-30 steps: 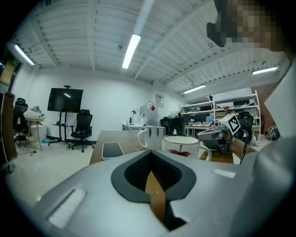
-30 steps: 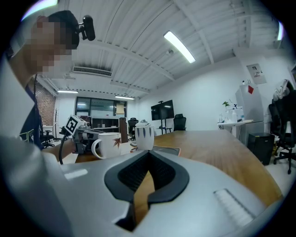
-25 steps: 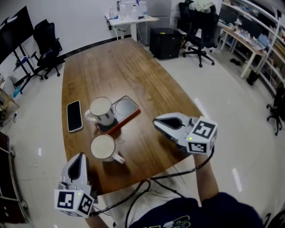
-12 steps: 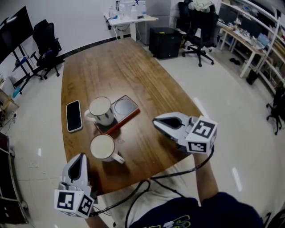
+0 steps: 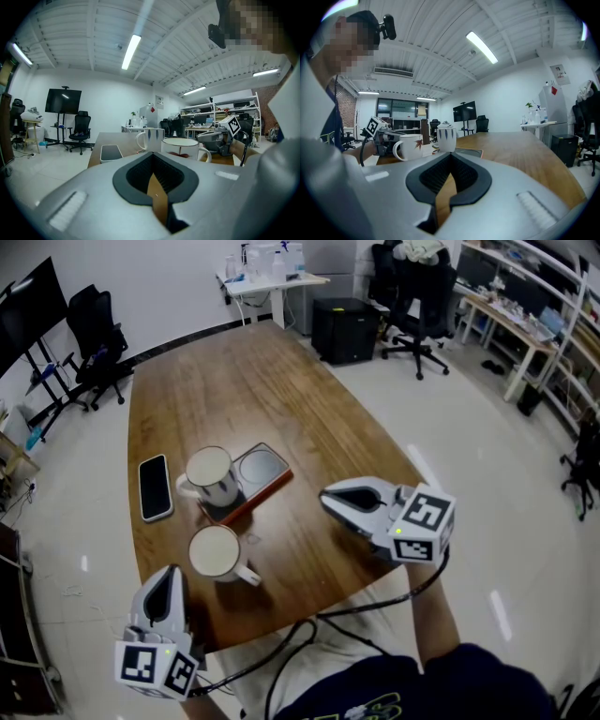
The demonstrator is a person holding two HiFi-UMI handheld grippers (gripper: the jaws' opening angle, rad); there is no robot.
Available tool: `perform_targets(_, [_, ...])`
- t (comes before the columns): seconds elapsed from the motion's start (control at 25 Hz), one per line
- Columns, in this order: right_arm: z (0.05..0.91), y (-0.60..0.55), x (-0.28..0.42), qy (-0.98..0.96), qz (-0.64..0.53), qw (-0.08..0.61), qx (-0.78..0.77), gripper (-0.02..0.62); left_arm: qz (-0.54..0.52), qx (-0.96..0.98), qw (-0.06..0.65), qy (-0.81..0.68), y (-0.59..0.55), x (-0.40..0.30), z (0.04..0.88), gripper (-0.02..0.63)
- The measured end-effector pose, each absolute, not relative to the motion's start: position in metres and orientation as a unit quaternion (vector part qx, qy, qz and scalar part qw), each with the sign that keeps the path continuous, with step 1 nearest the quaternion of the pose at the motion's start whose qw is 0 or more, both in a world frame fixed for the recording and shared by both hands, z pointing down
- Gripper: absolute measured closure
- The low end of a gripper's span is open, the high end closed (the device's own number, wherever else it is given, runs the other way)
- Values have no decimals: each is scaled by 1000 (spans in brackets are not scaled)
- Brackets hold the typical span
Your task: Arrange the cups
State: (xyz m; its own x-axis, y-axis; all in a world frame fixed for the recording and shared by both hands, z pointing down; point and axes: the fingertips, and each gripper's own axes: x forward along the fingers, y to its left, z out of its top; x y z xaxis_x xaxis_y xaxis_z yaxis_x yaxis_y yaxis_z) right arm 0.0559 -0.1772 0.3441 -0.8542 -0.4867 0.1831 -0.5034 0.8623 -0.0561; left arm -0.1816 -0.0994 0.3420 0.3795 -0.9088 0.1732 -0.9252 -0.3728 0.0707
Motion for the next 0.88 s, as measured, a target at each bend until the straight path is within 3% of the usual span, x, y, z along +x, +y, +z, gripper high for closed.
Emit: perform_targets(0.88, [343,-177,56,-961,53,82,257,588,53,827,78,-555,-100,-181,341,603])
